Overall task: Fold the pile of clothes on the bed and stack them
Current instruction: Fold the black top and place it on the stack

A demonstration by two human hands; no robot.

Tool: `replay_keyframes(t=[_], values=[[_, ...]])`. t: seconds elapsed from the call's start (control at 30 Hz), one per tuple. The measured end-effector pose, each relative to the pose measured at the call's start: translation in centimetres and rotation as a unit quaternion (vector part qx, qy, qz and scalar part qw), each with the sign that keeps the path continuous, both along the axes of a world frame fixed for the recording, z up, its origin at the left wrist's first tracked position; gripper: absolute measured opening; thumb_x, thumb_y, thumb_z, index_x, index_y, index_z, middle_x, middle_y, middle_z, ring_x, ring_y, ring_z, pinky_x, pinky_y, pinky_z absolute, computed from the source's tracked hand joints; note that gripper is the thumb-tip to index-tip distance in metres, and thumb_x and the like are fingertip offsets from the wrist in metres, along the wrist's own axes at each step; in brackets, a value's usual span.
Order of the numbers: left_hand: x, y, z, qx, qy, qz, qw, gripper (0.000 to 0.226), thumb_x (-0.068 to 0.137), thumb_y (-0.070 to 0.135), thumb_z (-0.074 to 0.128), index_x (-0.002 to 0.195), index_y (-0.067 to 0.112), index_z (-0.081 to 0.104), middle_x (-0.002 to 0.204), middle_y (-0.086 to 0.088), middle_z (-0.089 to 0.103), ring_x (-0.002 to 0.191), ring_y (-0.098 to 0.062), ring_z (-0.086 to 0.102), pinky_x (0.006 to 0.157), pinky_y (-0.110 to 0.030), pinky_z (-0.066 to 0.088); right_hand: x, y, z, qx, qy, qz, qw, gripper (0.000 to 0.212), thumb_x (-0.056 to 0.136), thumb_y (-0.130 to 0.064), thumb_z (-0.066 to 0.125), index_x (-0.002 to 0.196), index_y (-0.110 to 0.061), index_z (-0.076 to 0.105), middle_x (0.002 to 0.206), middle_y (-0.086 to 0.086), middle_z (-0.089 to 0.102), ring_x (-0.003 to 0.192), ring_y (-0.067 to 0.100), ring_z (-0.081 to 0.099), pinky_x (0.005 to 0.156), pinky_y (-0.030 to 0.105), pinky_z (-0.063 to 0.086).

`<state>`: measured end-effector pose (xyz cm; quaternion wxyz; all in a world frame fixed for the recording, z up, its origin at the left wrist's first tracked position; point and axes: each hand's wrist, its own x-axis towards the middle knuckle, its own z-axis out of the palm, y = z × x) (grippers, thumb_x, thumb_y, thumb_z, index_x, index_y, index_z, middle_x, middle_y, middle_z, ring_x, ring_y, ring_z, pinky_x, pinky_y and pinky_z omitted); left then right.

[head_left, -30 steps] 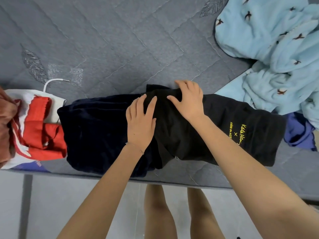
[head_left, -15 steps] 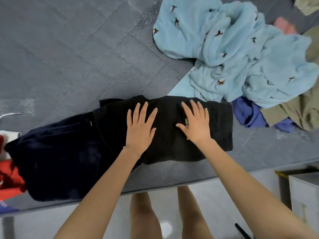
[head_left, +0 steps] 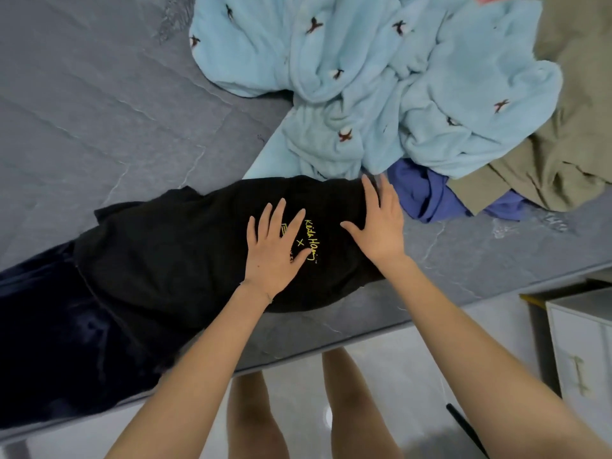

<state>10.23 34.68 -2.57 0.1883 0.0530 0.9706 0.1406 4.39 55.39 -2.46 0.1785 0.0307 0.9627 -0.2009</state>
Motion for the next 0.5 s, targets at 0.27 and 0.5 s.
replay_keyframes(t=[0.27,0.5], values=[[-1.0,5.3,-1.3,0.011,-0.036,0.041,0.998,0.070,0.093,0.057,0.036,0.155,0.033,0.015,0.163,-0.014,0.002,0.150,-0.032,0.005,0.118,-0.057,0.006,-0.3,2.2,-2.0,-0.195,-0.135,-0.159,0.958,0.096,0.078,-0.043,0.078,0.153,-0.015,0.025,0.150,0.010,0.041,0.139,0.027,0.037,0.116,0.048,0.030],[-1.4,7.0,-1.3,-0.003,-0.051,0.061,0.997,0.071,0.095,0.055,0.046,0.155,0.036,0.015,0.163,-0.015,-0.003,0.150,-0.032,0.000,0.117,-0.059,0.003,-0.9,3.4,-0.8,-0.317,-0.188,-0.216,0.904,0.032,0.088,-0.036,0.071,0.110,-0.015,0.066,0.104,-0.001,0.070,0.100,0.015,0.066,0.085,0.029,0.052]])
